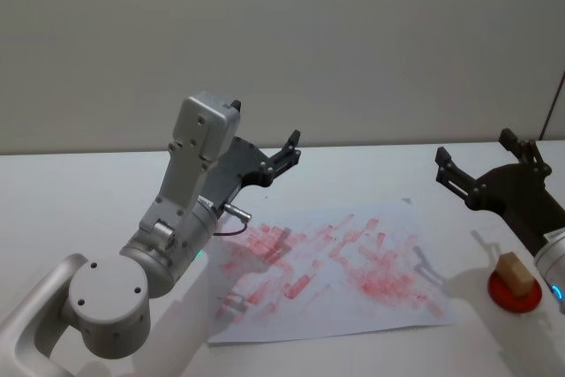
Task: Use the one hand to pick up the stamp and affix it onto the A4 paper.
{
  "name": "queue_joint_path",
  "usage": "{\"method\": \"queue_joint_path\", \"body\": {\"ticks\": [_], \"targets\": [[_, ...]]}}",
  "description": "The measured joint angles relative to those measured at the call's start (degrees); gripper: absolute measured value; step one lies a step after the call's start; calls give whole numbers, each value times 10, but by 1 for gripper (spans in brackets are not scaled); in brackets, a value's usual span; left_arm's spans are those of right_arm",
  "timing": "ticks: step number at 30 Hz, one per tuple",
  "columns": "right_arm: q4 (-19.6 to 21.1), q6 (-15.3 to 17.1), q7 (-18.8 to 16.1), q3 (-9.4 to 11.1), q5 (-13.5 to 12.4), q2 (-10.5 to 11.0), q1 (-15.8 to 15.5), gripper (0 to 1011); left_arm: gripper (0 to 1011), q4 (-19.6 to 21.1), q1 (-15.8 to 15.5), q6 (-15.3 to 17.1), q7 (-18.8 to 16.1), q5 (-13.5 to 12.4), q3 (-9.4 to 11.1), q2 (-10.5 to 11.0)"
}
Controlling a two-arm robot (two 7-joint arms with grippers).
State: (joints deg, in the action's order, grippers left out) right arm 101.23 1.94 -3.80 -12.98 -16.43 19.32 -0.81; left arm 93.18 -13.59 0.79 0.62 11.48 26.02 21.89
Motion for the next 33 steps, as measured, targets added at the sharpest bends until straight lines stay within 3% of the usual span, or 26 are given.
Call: {"method": "queue_joint_path", "body": {"ticks": [33], "targets": [[1,0,0,2,-2,3,-4,1001,1001,0,0,0,0,0,0,0]]}}
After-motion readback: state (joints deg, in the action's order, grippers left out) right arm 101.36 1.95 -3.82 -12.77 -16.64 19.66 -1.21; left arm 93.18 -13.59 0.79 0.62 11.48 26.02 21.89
